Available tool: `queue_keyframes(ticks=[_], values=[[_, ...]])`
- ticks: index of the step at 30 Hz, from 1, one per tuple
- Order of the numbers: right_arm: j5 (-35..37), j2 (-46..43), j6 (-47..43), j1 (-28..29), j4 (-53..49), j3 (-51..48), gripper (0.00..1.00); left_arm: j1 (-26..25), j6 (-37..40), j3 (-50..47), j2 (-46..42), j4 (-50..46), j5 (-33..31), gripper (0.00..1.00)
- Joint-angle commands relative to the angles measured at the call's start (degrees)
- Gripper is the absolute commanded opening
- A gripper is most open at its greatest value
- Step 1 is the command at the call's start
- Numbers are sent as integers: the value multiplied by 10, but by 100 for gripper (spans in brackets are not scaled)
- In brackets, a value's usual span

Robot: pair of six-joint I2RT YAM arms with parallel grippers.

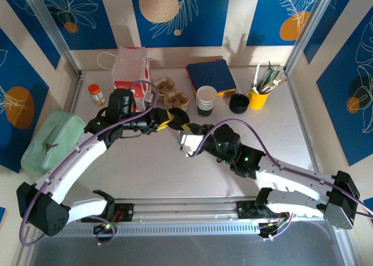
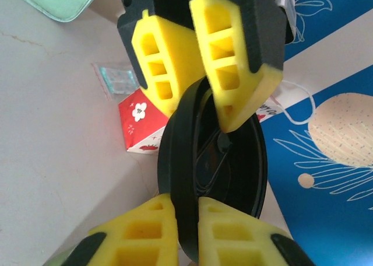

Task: Pack the takeout coffee

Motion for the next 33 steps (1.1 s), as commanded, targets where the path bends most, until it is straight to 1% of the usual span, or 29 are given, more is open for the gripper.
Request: queue_keyframes(ticks=[1,5,6,7,9,10,12,15,20,22,24,26,28,31,33], values=[[24,1,22,0,17,30,4,2,-6,-10,-11,16,25,24],[22,-2,43,-5,-2,38,0,3,-5,-9,-12,22,25,34],[22,-4,49,-6,-7,39,0,3,-3,-10,-13,25,25,39],[21,-6,55,-7,-15,42,0,4,0,-9,-15,27,23,48],[20,-8,66,-7,-36,49,0,7,16,-11,-24,25,13,60],[19,-9,73,-8,-48,53,0,9,27,-9,-30,15,0,65],[15,-13,87,-8,-70,62,0,15,52,-6,-45,-9,-31,72],[-1,-22,121,-10,-109,76,0,20,92,6,-68,-55,-87,78],[-33,-36,199,-13,-159,98,0,22,143,22,-94,-101,-157,80],[-50,-41,264,-21,-181,116,0,23,164,30,-98,-117,-178,80],[-76,-43,361,-42,-212,143,0,23,182,35,-97,-130,-195,80],[-116,-42,452,-69,-240,166,0,23,194,35,-95,-135,-206,79],[-174,-42,527,-101,-262,180,0,23,208,27,-94,-128,-216,78],[-233,-41,633,-144,-280,191,0,22,242,-10,-101,-79,-225,76],[-292,-36,690,-172,-283,197,0,22,256,-38,-110,-49,-232,75]])
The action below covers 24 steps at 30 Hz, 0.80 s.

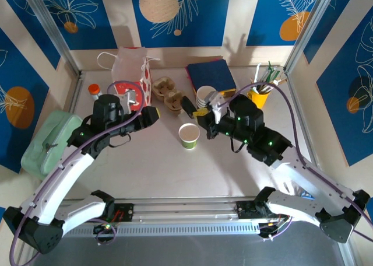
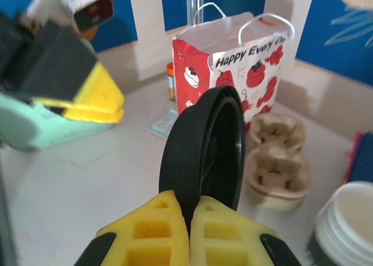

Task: Pack the takeout coffee

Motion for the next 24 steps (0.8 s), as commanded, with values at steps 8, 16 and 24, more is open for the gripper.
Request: queue_keyframes(ticks=[8,16,24], values=[[-223,37,344,-104,-72,42,0,4,83,-107,-25,113,-25,74],[-303,61,479,-160,-24,-6,0,4,75,-126,-26,138,-13,74],[-309,87,552,-175,17,-56,0,4,62,-137,-25,136,-15,73]])
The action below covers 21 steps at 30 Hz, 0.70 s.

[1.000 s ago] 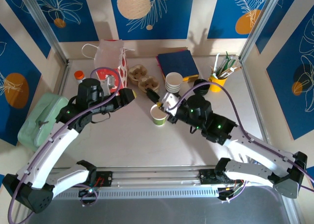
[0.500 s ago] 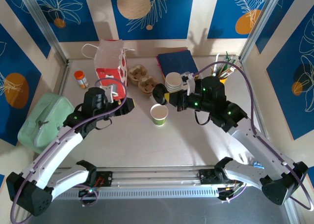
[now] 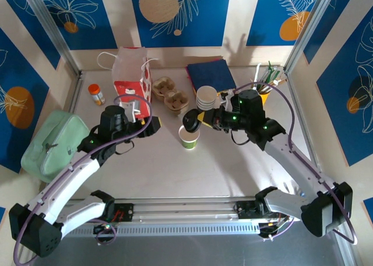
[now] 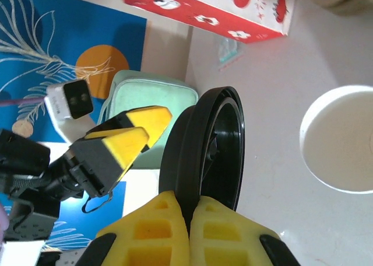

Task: Pack the takeout coffee

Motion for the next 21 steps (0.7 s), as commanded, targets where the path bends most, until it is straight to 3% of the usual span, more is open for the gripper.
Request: queue_keyframes(ticks=[1,6,21], values=[[-14,5,53,-6,24,-19,0,3,-7,-9,-9,9,5,73],[-22,20,88,-13,85,-65,0,4,-10,-14,-10,15,9,73],[-28,65,83,-25,132,-115,0,3,-20,-25,-16,33,20,73]])
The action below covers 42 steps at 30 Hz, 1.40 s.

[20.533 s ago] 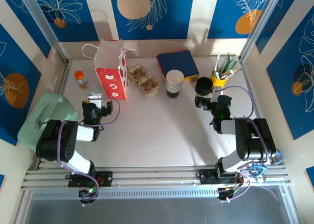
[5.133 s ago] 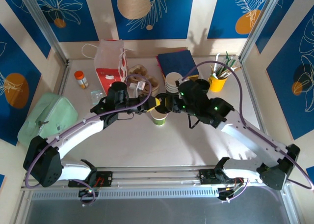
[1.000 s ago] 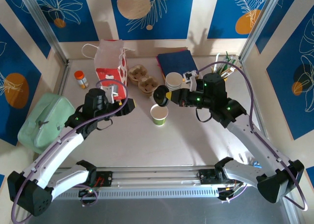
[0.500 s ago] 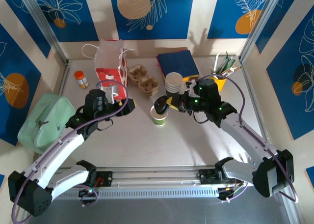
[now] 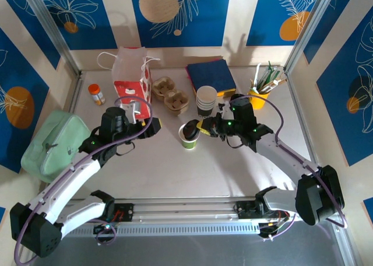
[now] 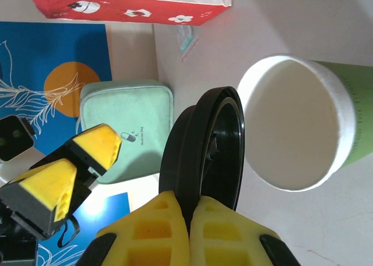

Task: Pack the takeout coffee

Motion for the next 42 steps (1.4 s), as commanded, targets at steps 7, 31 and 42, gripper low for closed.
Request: queue_keyframes(ticks=[7,31,42], values=[[-22,25,4,-7,28,-11,4,3,-8,-7,-12,14,15,73],[17,58,-44,-10,-20,-5,23,3,-3,6,-20,-10,11,74],[30,73,-54,-6,-31,-8,25,3,-1,7,-12,-12,11,75]])
